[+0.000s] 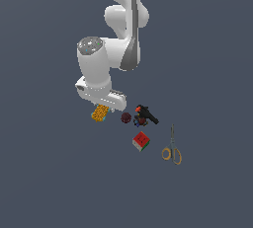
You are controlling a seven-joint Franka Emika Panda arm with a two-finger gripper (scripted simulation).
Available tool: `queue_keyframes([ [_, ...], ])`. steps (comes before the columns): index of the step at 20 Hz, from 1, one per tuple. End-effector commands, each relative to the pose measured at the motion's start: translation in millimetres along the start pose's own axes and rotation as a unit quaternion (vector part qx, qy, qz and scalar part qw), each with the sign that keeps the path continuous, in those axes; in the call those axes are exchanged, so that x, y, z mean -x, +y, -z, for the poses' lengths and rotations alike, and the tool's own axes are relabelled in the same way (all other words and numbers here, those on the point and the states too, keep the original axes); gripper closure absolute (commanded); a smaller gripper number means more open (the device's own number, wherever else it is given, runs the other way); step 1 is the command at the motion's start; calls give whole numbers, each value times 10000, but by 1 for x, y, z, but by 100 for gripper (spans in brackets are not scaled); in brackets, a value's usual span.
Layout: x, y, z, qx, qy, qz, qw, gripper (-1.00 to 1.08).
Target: Pick up a designated object from a clutter of objects.
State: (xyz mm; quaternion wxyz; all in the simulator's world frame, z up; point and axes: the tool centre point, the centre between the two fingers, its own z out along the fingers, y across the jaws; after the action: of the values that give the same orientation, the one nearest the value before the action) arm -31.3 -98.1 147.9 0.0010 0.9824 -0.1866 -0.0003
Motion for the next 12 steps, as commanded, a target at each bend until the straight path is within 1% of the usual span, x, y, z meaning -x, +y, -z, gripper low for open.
queue_keyframes([
  [1, -14, -2, 21, 2, 0, 0, 10000, 108],
  [12, -73, -11, 102, -1, 1, 2, 10000, 108],
])
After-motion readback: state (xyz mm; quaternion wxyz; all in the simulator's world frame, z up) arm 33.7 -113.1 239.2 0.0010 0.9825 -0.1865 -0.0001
